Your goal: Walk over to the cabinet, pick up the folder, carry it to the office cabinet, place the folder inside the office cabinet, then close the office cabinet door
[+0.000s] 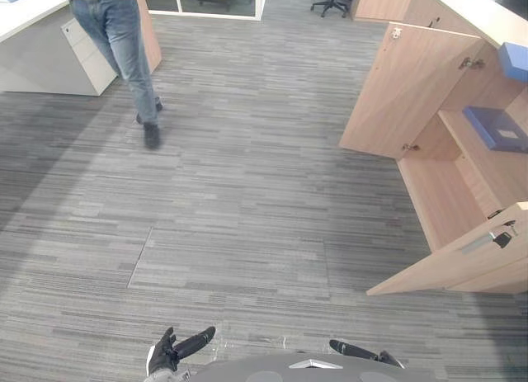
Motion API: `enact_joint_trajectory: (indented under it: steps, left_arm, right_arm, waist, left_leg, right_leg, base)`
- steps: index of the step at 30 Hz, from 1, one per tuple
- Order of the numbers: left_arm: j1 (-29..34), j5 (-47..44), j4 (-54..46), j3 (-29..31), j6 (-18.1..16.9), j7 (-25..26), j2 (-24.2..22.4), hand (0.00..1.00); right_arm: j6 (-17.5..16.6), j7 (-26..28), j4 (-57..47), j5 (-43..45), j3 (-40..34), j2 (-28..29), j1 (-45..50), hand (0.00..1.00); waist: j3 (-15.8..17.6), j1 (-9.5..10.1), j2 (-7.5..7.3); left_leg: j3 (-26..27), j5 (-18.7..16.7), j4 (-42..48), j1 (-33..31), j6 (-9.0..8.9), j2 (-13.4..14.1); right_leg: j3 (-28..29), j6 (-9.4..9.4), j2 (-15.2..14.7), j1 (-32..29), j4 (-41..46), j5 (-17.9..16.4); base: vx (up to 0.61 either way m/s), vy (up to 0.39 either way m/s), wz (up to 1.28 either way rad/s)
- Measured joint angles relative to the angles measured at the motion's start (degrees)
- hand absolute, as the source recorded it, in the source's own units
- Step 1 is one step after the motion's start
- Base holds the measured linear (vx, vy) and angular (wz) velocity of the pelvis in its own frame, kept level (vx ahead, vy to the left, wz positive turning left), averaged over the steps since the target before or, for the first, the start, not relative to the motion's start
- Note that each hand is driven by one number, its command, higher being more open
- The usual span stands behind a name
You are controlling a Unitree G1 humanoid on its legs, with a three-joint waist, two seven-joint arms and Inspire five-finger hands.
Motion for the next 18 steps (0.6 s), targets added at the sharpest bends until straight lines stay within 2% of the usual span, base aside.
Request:
enact_joint_trajectory:
  steps: [13, 18]
  left_arm:
    - [-0.2, 0.1, 0.0, 0.1, 0.0, -1.0, 0.4, 1.00]
    - [-0.2, 0.3, 0.1, 2.1, 0.3, -2.0, 0.0, 1.00]
  right_arm:
    - [0.0, 1.3, 0.0, -0.5, 0.3, -0.2, -0.4, 1.00]
    - [0.0, 1.9, 0.0, -0.5, 0.2, -0.3, -0.3, 1.00]
  waist:
    - [0.7, -0.09, -0.41]
    - [0.9, -0.15, -0.54]
  left_leg:
    - [1.0, -0.1, -0.1, 0.0, -0.12, 0.0]
    - [1.6, -0.1, -0.6, 0.0, -0.13, 0.0]
  right_leg:
    - [0.9, -0.01, 0.0, -0.1, 0.0, 0.0]
    - [1.5, 0.01, 0.0, -0.9, 0.0, 0.0]
  base:
    - [-0.02, 0.000, -0.03]
    - [-0.02, -0.001, -0.06]
